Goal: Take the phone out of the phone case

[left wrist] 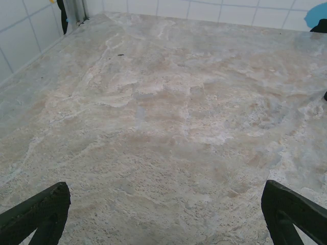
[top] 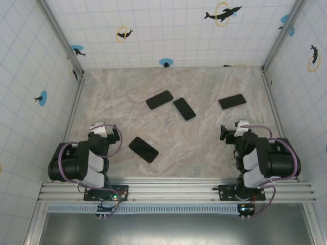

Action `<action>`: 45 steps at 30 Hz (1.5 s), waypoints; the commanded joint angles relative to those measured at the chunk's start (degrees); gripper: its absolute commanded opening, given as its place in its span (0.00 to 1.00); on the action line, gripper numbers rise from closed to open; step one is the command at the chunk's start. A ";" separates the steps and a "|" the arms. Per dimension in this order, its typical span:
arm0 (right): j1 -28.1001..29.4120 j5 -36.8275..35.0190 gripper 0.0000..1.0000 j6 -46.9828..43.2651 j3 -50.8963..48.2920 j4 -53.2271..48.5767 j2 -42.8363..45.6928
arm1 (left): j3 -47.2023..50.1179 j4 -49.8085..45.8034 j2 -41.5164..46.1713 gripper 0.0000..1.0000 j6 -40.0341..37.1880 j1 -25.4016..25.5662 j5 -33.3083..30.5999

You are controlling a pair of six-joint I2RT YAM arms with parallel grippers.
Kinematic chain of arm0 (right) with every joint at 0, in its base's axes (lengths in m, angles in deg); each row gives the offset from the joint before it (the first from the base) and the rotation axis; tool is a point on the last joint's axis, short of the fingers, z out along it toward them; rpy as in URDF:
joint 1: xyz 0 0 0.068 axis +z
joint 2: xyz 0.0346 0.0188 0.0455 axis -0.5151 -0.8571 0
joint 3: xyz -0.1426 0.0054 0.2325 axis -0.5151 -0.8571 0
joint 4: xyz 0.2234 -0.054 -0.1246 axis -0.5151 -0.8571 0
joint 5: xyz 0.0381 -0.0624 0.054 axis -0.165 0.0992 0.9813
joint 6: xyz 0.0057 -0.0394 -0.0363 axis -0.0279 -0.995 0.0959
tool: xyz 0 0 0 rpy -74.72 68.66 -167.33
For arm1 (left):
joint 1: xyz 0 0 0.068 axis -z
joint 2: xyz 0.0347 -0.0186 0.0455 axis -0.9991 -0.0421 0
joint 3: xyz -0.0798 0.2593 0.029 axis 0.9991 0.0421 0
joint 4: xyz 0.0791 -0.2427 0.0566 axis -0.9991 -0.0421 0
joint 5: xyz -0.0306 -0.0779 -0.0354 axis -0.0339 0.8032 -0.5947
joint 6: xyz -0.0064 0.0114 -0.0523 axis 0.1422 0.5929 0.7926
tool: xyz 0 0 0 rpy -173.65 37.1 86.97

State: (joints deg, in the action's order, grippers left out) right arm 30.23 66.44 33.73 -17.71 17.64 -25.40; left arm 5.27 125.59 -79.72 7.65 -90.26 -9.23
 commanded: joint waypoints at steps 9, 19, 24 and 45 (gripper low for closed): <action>-0.20 0.43 1.00 -0.51 -1.60 2.44 -0.14 | -0.11 -0.12 -0.78 0.98 0.67 -0.22 -0.44; 0.19 -6.90 1.00 1.80 -1.11 1.05 0.03 | -0.11 -0.13 -0.75 0.98 0.63 -0.22 -0.43; 1.15 -7.72 1.00 0.76 -0.67 0.24 0.03 | 0.18 0.18 -0.75 0.98 0.58 -0.16 -0.35; 2.09 4.58 1.00 2.77 16.64 -41.82 22.03 | -33.38 -72.08 23.67 0.98 18.11 3.61 3.75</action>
State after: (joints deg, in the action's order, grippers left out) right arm 31.91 65.72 35.65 -4.53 -13.51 -5.73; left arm -24.22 70.10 -57.21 16.87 -87.57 -5.89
